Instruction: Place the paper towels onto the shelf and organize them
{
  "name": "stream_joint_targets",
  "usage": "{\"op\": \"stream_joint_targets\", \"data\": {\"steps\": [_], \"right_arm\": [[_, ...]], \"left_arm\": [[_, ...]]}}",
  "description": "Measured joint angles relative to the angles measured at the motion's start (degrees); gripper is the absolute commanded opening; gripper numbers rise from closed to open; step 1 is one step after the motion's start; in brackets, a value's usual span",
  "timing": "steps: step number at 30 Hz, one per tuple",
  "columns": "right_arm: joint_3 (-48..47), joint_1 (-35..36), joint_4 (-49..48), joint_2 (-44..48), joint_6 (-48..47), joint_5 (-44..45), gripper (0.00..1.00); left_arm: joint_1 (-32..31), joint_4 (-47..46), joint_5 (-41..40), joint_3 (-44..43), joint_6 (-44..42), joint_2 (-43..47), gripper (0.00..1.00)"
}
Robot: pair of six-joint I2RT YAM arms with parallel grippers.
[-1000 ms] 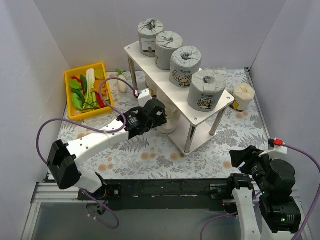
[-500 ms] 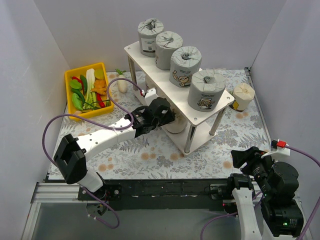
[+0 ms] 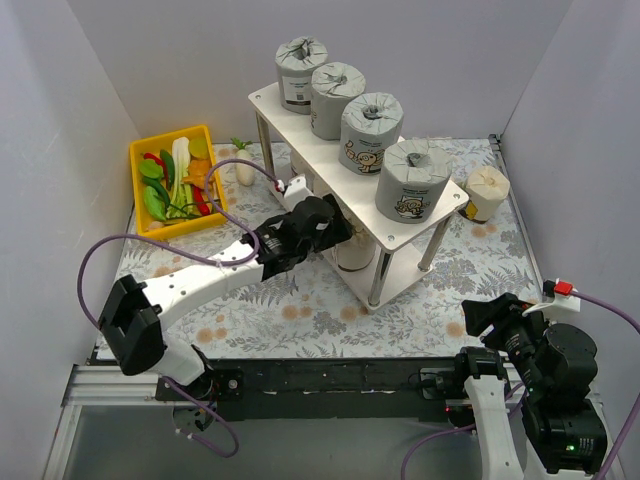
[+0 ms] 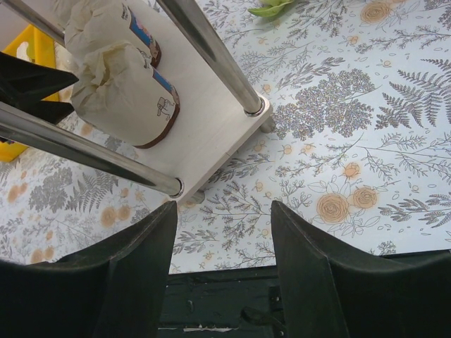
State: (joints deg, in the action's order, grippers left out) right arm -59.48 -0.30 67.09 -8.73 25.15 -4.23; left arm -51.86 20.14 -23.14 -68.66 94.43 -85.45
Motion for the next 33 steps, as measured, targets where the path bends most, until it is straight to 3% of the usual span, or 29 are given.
{"op": "stream_joint_targets", "data": {"steps": [8, 12, 22, 33], "right_arm": [[0.0, 0.0, 0.0, 0.0, 0.1, 0.0, 0.63], [0.7, 0.0, -0.5, 0.0, 0.1, -0.6, 0.63], [1.2, 0.0, -1.2, -0.3, 0.2, -1.6, 0.63], [1.2, 0.0, -1.3, -0.4, 0.2, -1.9, 0.63]], "left_arm": [[0.0, 3.5, -0.1, 4.7, -0.3, 9.8, 0.51], [0.0, 3.1, 2.3, 9.9, 0.7, 12.3, 0.49], [0.0, -0.8, 6.7, 12.8, 1.7, 5.5, 0.48], [0.0, -5.6, 6.2, 7.7, -1.0, -2.9, 0.48]]}}
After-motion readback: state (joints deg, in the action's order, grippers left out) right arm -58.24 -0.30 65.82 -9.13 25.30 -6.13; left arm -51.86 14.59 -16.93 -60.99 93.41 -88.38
